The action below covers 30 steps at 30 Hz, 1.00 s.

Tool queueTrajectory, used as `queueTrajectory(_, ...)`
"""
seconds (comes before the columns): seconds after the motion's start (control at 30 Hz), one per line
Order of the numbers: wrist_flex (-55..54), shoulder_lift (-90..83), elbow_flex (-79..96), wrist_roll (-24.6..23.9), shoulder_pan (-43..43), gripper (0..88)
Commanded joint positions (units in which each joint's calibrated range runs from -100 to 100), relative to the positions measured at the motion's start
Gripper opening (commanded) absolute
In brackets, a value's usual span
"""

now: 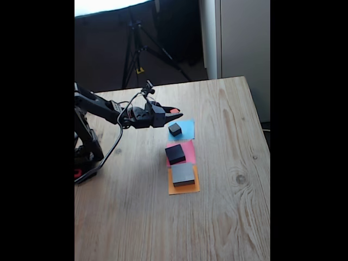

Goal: Tower of hanoi

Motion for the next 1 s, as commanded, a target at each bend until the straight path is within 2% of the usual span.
queueTrajectory(0.0, 30.82, -12.32, -13.91, -3.46, 2.21, 1.0)
queueTrajectory(0.2, 62.96, -18.9, -33.37, -5.97, 4.72, 1.0)
queueTrajectory(0.43, 87.08, -23.22, -50.91, -6.14, 11.99, 1.0)
queueTrajectory(0.57, 96.38, -24.13, -59.82, -4.3, 18.26, 1.0)
queueTrajectory(0.73, 105.21, -25.64, -65.73, 1.39, 24.78, 1.0)
queueTrajectory(0.97, 106.99, -28.22, -62.19, 1.39, 31.13, 1.1)
